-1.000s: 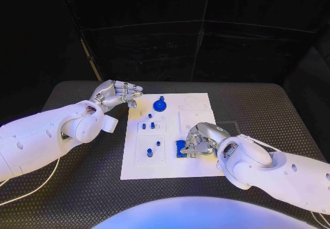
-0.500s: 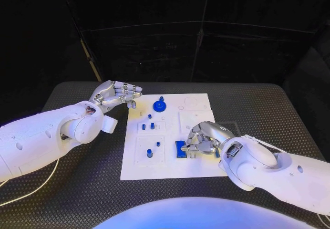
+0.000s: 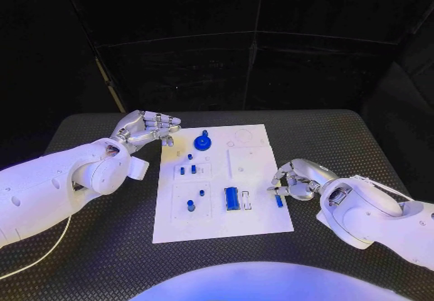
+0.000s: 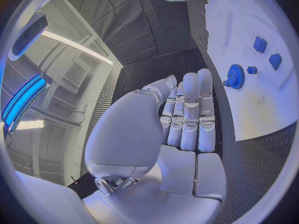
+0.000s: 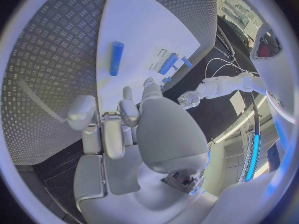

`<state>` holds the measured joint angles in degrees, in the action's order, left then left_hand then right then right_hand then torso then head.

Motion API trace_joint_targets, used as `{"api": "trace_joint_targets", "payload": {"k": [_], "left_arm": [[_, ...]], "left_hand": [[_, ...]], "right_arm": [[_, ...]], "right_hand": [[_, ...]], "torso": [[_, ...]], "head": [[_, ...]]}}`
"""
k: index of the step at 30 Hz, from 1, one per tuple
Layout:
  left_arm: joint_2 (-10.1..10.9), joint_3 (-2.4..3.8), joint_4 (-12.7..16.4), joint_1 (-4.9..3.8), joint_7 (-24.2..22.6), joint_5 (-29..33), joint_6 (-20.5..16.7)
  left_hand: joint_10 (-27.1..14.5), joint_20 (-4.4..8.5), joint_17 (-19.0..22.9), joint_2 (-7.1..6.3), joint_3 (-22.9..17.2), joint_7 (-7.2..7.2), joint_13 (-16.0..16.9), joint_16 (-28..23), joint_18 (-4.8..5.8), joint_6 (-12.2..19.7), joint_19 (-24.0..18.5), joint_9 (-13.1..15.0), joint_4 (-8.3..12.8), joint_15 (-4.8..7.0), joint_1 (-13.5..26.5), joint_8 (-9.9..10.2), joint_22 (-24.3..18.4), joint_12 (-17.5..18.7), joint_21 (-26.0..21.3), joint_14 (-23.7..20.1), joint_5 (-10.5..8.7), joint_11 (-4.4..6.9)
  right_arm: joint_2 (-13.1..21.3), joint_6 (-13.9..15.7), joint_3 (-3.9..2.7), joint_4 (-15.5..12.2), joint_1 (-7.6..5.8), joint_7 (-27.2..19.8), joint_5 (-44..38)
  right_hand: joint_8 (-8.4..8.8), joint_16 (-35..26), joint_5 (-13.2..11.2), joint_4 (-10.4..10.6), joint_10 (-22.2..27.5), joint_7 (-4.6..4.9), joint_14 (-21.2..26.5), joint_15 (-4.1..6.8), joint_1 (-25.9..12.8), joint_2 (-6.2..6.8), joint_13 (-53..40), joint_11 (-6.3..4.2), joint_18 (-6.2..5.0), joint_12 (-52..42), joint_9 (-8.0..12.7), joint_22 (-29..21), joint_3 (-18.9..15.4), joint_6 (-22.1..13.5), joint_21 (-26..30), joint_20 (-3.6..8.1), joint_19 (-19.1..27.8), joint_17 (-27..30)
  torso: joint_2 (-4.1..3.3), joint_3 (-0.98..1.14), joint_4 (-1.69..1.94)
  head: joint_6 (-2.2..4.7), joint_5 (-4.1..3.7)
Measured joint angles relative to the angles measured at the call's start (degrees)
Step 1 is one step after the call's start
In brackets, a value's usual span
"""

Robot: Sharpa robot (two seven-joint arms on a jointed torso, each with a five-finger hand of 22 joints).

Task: Assemble the parts on the task board

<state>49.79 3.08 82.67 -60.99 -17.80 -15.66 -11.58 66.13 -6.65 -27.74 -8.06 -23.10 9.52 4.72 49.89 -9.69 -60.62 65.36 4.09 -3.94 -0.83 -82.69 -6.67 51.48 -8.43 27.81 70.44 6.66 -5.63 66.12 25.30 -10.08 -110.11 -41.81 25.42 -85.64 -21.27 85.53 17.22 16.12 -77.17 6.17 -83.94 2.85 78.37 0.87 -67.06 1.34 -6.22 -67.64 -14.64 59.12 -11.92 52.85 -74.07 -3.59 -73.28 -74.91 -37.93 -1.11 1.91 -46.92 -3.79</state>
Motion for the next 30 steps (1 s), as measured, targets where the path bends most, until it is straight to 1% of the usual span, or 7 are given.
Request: {"api": "trace_joint_targets", "payload": {"k": [3,5,9,12,21,28,30], "left_arm": [[0.0,0.00,-0.1,0.00,0.0,0.0,0.0],[0.0,0.00,-0.1,0.02,0.0,0.0,0.0],[0.0,0.00,-0.2,0.04,0.0,0.0,0.0],[-0.2,0.00,-0.3,0.11,0.0,0.0,0.0],[-0.3,0.00,-0.4,0.23,0.0,0.0,0.0],[-0.3,0.00,-0.4,0.30,0.0,0.0,0.0],[-0.3,0.00,-0.4,0.30,0.0,0.0,0.0]], "left_hand": [[0.0,0.00,0.0,0.00,0.0,0.00,0.0,0.0,0.00,0.0,0.0,0.0,0.0,0.00,0.0,0.0,0.0,0.0,0.0,0.0,0.00,0.00],[0.0,0.00,0.0,0.00,0.0,0.00,0.0,0.0,0.00,0.0,0.0,0.0,0.0,0.00,0.0,0.0,0.0,0.0,0.0,0.0,0.00,0.00],[0.0,0.00,0.0,0.00,0.0,0.00,0.0,0.0,0.00,0.0,0.0,0.0,0.0,0.00,0.0,0.0,0.0,0.0,0.0,0.0,0.00,0.00],[0.0,0.00,0.0,0.00,0.0,0.00,0.0,0.0,0.00,0.0,0.0,0.0,0.0,0.00,0.0,0.0,0.0,0.0,0.0,0.0,0.00,0.00],[0.0,0.00,0.0,0.00,0.0,0.00,0.0,0.0,0.00,0.0,0.0,0.0,0.0,0.00,0.0,0.0,0.0,0.0,0.0,0.0,0.00,0.00],[0.0,0.00,0.0,0.00,0.0,0.00,0.0,0.0,0.00,0.0,0.0,0.0,0.0,0.00,0.0,0.0,0.0,0.0,0.0,0.0,0.00,0.00],[0.0,0.00,0.0,0.00,0.0,0.00,0.0,0.0,0.00,0.0,0.0,0.0,0.0,0.00,0.0,0.0,0.0,0.0,0.0,0.0,0.00,0.00]], "right_arm": [[0.8,-1.5,0.00,0.0,0.02,0.3,-1.2],[1.2,-2.3,0.00,0.0,0.03,0.5,-2.1],[1.6,-4.1,0.02,0.1,0.06,1.0,-4.4],[1.6,-5.1,0.02,0.1,0.06,1.3,-5.8],[1.0,-8.7,0.04,1.2,0.08,2.0,-9.1],[-0.5,-10.1,0.06,1.9,0.09,2.3,-10.4],[-0.9,-10.2,0.06,2.1,0.09,2.3,-10.6]], "right_hand": [[1.53,-0.3,2.3,0.0,0.0,-0.20,0.0,0.00,0.9,-0.56,0.5,0.00,0.00,0.7,0.7,-0.2,-0.3,1.6,0.4,0.00,0.0,0.0],[1.99,-0.3,3.2,-0.1,0.1,-0.31,0.0,0.00,1.3,-0.54,0.7,-0.14,0.00,1.0,0.9,-0.4,-0.4,2.4,0.4,0.00,0.0,0.0],[2.35,-0.7,3.5,0.1,0.2,-0.52,0.0,0.00,1.5,-0.67,1.0,-0.22,0.00,1.3,1.0,-0.6,-0.7,3.1,0.7,0.00,0.0,0.0],[2.65,-0.7,3.8,0.3,0.2,-0.64,0.0,0.00,1.5,-0.67,1.1,-0.22,0.00,1.4,1.1,-0.7,-1.1,3.9,0.7,0.00,0.0,0.0],[3.31,-0.9,3.1,0.4,0.4,-0.92,0.0,0.00,0.5,-0.58,1.2,-0.43,0.00,1.6,1.1,-1.1,-2.3,5.1,0.9,0.00,0.0,0.0],[3.31,-0.9,3.1,0.4,0.4,-0.93,0.0,0.00,0.1,-0.92,1.0,-0.43,0.00,1.6,1.1,-1.1,-2.3,5.5,1.1,0.00,0.0,0.0],[3.31,-0.9,3.1,0.4,0.4,-1.14,0.0,0.01,0.1,-0.96,0.9,-0.43,0.00,1.6,1.1,-1.1,-2.3,5.8,1.1,0.00,0.0,0.0]], "torso": [[0.04,0.07,-0.32],[0.07,0.10,-0.49],[0.12,0.18,-0.91],[0.18,0.24,-1.11],[0.20,0.23,-1.10],[0.18,0.22,-1.05],[0.18,0.20,-1.05]], "head": [[-0.03,-0.21],[-0.05,-0.22],[-0.09,-0.30],[-0.07,-0.30],[-0.13,-0.48],[-0.19,-0.35],[-0.23,-0.32]]}}
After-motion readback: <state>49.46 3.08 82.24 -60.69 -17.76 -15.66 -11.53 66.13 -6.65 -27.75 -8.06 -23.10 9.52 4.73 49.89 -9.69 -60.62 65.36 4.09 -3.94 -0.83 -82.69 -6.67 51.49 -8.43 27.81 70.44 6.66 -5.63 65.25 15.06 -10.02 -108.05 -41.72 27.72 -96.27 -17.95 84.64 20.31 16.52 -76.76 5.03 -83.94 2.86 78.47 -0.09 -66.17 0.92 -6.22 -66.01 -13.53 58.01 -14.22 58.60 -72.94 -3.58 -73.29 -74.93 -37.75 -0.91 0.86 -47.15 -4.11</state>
